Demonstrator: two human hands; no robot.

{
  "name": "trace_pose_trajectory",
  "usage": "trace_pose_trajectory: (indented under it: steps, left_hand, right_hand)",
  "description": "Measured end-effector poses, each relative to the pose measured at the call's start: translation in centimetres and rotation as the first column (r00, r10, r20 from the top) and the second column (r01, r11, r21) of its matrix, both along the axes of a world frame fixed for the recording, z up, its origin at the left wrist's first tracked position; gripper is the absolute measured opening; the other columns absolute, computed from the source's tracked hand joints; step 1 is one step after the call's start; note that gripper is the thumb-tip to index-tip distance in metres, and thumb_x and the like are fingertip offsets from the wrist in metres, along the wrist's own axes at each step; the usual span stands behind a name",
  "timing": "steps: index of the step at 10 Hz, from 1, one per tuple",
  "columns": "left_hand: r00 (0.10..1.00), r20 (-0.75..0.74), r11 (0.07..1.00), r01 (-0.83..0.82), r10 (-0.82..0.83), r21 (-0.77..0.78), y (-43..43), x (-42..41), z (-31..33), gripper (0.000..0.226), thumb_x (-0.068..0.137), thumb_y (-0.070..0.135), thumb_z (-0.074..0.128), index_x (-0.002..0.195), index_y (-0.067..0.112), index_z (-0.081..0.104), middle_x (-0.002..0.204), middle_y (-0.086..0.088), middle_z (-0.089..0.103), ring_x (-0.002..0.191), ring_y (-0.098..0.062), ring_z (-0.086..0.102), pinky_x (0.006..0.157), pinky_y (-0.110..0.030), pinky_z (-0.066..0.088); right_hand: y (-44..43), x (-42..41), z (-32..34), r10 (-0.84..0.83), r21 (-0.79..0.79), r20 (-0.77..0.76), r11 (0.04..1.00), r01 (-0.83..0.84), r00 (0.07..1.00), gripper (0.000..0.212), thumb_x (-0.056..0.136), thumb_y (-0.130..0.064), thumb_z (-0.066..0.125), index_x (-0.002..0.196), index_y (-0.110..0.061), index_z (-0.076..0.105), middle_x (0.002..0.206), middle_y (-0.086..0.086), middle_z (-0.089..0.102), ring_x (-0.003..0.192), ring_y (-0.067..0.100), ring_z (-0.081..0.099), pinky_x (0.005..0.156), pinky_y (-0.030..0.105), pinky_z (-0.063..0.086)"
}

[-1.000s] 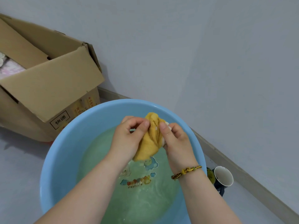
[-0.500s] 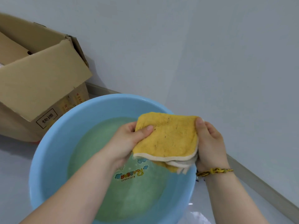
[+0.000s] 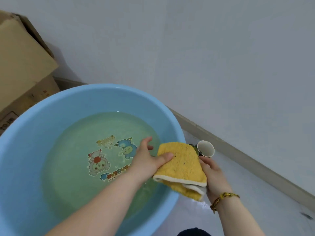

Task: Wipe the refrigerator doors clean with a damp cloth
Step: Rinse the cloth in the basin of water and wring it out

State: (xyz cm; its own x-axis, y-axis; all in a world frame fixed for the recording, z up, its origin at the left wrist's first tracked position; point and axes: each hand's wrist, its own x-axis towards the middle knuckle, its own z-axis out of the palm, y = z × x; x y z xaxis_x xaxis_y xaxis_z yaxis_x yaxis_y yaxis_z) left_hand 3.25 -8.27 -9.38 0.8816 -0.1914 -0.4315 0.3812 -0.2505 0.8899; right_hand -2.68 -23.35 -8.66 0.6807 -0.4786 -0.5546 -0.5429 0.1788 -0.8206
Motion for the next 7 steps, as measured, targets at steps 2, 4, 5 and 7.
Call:
trace_pose_trajectory:
  steps: [2,4,5,7]
  left_hand:
    - [0.887,0.405,0.973,0.174,-0.222,0.154,0.1,-1.1,1.5,0.049,0.094,0.019,0.044,0.14,0.025,0.029,0.133,0.019,0.025,0.126,0.007,0.018,0.092,0.008,0.005]
    - [0.936,0.129,0.945,0.325,-0.326,0.035,-2.4,-2.5,-0.5,0.061,0.096,0.029,0.036,0.145,0.021,0.0,0.154,0.008,0.001,0.14,-0.002,0.002,0.103,-0.009,0.003]
    - [0.939,0.073,0.939,0.341,-0.337,-0.048,-2.3,-2.4,-1.1,0.062,0.096,0.029,0.034,0.145,0.021,-0.002,0.154,0.009,0.0,0.14,-0.001,0.001,0.109,-0.015,0.002]
    - [0.961,0.129,0.97,0.242,-0.244,0.031,-1.5,-1.1,-0.4,0.048,0.094,0.028,0.043,0.14,0.02,0.031,0.136,0.011,0.035,0.122,0.001,0.03,0.1,-0.011,0.02]
  right_hand:
    - [1.0,-0.8,2.5,0.11,-0.378,0.155,0.925,-0.044,0.982,0.026,0.094,-0.017,0.048,0.12,-0.021,0.05,0.112,0.01,0.055,0.102,0.025,0.051,0.073,0.011,0.036]
    - [3.3,-0.5,-0.5,0.307,-0.17,0.09,0.942,-0.289,0.947,0.055,0.097,-0.03,0.04,0.145,-0.023,0.014,0.138,-0.008,0.033,0.126,0.006,0.035,0.1,0.014,0.027]
    - [3.0,-0.5,-1.7,0.275,-0.033,0.166,0.961,-0.273,0.947,0.071,0.077,-0.047,0.042,0.142,-0.025,0.024,0.14,-0.004,0.041,0.124,0.01,0.044,0.108,0.028,0.033]
    - [2.1,-0.3,-1.2,0.139,0.018,0.155,0.989,-0.144,0.978,0.069,0.074,-0.054,0.058,0.133,-0.021,0.044,0.128,-0.002,0.053,0.117,0.013,0.051,0.102,0.035,0.041]
